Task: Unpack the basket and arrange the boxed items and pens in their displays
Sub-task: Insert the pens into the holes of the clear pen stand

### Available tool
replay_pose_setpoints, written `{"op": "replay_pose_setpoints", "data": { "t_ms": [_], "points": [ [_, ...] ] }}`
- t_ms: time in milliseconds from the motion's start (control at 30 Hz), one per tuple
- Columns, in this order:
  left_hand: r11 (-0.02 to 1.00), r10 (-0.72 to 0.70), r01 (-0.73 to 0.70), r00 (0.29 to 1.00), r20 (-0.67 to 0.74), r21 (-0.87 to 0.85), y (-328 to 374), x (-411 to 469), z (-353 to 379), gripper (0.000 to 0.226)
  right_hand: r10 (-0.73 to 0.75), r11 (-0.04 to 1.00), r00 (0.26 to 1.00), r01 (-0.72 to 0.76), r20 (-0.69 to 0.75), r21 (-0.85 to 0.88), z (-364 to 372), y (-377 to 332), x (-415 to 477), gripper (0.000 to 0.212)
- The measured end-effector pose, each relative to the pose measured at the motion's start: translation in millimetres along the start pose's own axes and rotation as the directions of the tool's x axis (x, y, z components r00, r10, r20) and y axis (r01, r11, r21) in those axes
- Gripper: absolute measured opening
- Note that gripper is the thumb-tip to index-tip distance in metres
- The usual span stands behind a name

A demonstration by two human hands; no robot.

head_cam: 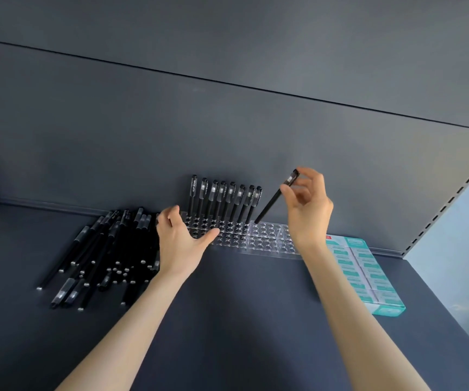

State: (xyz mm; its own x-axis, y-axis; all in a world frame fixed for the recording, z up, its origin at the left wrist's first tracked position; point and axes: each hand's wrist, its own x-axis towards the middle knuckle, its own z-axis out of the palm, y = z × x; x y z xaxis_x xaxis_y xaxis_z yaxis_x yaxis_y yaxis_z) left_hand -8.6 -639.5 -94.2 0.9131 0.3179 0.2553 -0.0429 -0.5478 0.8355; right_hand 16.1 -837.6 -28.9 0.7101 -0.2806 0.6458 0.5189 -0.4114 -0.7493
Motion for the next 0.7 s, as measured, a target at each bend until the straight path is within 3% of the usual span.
{"op": "replay_pose_setpoints", "data": {
  "t_ms": [133,700],
  "points": [
    [0.998,-0.066,0.064,0.995,0.075,0.027,-5.5,9.5,3.7,0.101,-0.023,0.999,1.000,0.024,0.015,-0.041,7.7,10.2,6.5,0.033],
    [0.997,-0.074,0.073,0.995,0.059,0.024,-9.4,13.6,6.7,0.091,0.008,0.975,0.982,0.035,0.190,-0.221,22.0,34.0,-6.9,0.032]
  ]
}}
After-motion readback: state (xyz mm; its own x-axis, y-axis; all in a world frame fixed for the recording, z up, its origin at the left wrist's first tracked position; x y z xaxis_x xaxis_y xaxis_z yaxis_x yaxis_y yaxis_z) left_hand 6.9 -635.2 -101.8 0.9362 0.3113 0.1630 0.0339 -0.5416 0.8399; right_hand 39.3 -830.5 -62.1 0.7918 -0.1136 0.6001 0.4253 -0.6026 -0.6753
